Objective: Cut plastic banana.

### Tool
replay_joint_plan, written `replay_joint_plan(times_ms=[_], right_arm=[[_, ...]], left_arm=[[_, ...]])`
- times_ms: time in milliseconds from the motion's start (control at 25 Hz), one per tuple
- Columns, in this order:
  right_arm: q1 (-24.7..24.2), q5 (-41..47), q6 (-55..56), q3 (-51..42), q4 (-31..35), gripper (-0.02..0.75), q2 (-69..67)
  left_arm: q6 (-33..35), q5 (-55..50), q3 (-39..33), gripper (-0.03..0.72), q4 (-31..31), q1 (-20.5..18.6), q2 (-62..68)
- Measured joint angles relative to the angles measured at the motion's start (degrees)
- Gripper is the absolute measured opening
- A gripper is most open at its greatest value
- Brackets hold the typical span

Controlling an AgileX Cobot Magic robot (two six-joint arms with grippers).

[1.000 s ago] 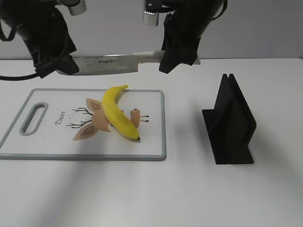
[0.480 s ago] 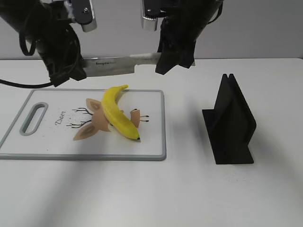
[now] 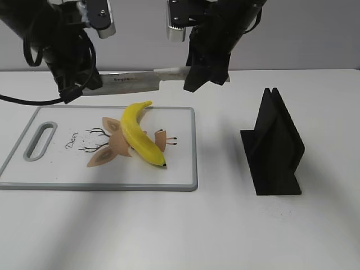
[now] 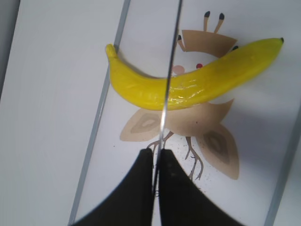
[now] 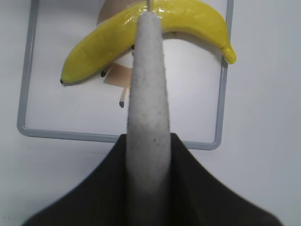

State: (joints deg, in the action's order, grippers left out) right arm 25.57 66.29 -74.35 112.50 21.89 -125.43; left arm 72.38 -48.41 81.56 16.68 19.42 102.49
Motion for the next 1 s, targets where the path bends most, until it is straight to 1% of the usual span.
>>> replay_joint_plan(times_ms=[40, 160, 600, 1000], right_arm=[[0.0, -0.2, -0.2, 0.0, -0.1, 0.181, 0.0], [0.0, -0.7, -0.9, 0.0, -0.5, 0.181, 0.0], [0.0, -1.8, -1.2, 0.0, -1.7, 0.181, -3.8], [0.0, -3.6, 0.9, 0.1, -4.5, 0.181, -10.0]], left_arm=[[0.2, -0.2, 0.0, 0.014, 0.0, 0.0, 0.0], [0.4, -0.5, -0.1, -0.007, 0.0, 0.0, 0.5], [0.5, 1.5, -0.2, -0.012, 0.8, 0.0, 6.0], [0.9, 4.5, -0.2, -0.012, 3.3, -0.1, 13.6]])
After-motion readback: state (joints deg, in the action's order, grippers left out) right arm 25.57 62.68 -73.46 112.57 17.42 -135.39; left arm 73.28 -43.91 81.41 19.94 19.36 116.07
